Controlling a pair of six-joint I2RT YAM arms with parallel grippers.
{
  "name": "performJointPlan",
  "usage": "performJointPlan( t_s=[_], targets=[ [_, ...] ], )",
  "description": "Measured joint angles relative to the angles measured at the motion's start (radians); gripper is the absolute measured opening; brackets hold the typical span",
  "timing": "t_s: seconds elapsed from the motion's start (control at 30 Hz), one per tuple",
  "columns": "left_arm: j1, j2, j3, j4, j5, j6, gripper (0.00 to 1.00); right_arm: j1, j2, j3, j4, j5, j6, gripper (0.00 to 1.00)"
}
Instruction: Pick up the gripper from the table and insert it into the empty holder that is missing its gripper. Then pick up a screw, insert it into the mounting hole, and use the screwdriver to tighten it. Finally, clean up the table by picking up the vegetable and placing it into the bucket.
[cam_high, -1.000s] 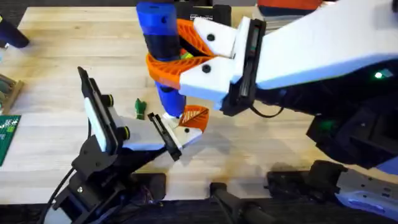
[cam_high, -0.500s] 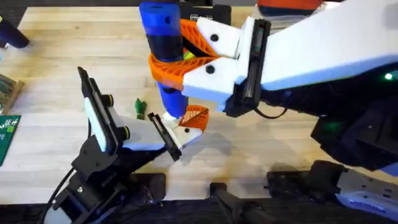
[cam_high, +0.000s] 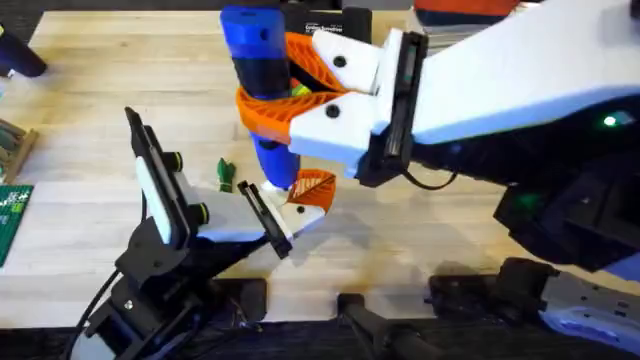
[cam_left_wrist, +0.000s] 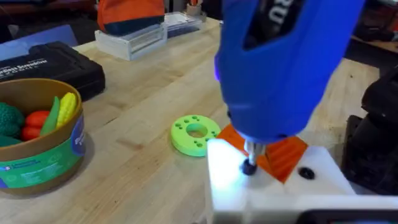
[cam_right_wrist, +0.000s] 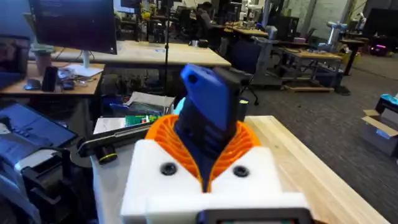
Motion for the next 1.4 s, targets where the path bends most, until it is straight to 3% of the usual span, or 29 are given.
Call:
performJointPlan(
  t_s=[1.07,1.4],
  targets=[
    [-0.005,0.000,0.000,-0.002,-0.004,-0.008,0.006,0.000,0.001,0.000,-0.038,0.002,-0.001,0.028],
    [-0.005,0.000,0.000,-0.001,-0.004,-0.006,0.006,-0.012,-0.035,-0.003,0.085,0.000,0.000,0.028]
  ],
)
